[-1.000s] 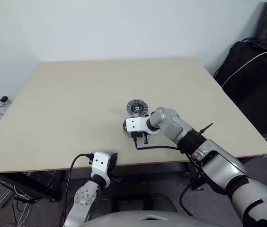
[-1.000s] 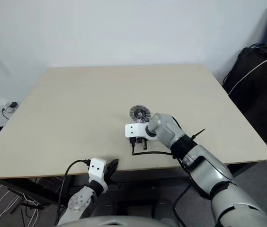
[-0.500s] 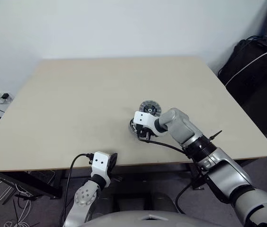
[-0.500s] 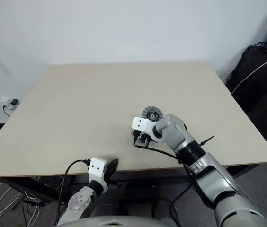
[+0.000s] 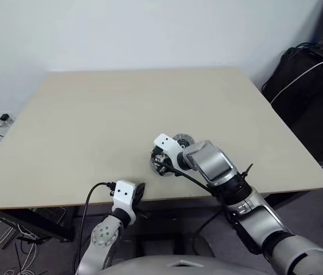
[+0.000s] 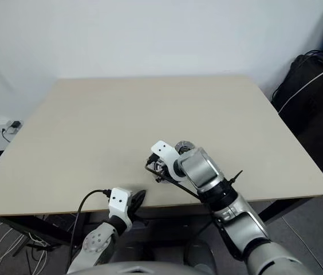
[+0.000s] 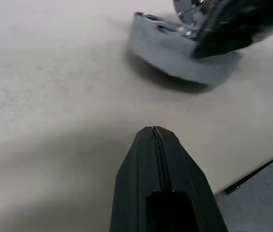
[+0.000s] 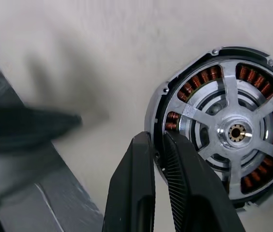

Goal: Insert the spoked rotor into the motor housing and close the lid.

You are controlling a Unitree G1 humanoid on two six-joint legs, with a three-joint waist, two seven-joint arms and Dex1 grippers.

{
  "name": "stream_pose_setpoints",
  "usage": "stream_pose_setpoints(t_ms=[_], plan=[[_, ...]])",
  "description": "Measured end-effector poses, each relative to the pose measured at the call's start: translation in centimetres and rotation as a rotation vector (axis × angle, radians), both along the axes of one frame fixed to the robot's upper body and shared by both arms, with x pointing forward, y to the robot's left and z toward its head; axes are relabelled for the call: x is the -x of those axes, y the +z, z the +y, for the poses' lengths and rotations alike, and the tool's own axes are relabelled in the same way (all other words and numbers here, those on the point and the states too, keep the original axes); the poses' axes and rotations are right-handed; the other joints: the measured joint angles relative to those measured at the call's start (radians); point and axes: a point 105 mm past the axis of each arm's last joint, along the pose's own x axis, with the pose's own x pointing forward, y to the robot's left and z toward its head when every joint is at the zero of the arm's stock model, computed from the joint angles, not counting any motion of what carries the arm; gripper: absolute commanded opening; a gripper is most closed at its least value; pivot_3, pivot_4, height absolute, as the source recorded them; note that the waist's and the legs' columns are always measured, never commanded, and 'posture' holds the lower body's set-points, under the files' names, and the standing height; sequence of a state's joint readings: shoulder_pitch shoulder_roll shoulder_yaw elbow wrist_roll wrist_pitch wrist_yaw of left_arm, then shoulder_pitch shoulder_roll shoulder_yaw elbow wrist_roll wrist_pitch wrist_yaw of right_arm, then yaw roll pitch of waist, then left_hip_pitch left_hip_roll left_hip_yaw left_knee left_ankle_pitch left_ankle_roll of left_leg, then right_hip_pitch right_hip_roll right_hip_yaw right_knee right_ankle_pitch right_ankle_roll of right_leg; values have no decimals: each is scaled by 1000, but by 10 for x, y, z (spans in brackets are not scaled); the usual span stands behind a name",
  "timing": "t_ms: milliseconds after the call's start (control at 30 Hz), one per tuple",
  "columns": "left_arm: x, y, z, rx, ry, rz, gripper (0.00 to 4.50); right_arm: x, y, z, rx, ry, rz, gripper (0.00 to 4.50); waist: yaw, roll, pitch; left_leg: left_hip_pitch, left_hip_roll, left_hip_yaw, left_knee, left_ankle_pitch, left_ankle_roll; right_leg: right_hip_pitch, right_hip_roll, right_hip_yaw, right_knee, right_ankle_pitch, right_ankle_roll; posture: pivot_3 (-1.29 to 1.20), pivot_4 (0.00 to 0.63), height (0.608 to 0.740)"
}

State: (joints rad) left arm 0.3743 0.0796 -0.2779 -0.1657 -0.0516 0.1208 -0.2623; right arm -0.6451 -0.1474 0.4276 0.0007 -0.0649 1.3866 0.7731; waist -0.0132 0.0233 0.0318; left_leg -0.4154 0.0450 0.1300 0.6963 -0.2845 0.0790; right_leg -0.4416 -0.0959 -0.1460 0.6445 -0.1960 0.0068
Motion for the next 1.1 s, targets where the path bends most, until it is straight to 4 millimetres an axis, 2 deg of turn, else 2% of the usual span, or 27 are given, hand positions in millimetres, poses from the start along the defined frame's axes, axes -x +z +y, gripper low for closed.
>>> stream_pose_setpoints(t_ms=[400,433,633,733,900,1100], plan=[[3,3,2,-2,12,10,0,-21,-12,26,-20,-158,31,103,-4,-1,0,2,0,1,0,1,0,2,0,1,0,1,2,0,0,740],[4,2,3,-3,13,12,0,-23,-13,28,-29,-174,34,831,-5,-1,0,2,0,1,0,1,0,2,0,1,0,2,2,0,0,740],[4,2,3,-4,15,12,0,-29,-17,35,-63,-238,31,2709,-8,0,0,1,0,0,0,2,0,2,0,1,0,2,1,0,0,740],[4,2,4,-4,16,10,0,-30,-14,37,-72,-241,22,2709,-7,0,0,0,0,0,0,2,0,1,0,1,0,2,1,0,0,740],[4,-3,6,-7,17,13,0,-38,13,34,-131,-240,-72,2709,-11,0,0,0,0,0,-1,2,0,0,0,1,-1,2,1,0,0,740],[0,-2,5,-6,9,-1,0,-38,66,33,-264,-131,-349,2709,-11,-1,0,0,0,0,-2,2,0,0,0,0,-2,2,1,0,0,740]])
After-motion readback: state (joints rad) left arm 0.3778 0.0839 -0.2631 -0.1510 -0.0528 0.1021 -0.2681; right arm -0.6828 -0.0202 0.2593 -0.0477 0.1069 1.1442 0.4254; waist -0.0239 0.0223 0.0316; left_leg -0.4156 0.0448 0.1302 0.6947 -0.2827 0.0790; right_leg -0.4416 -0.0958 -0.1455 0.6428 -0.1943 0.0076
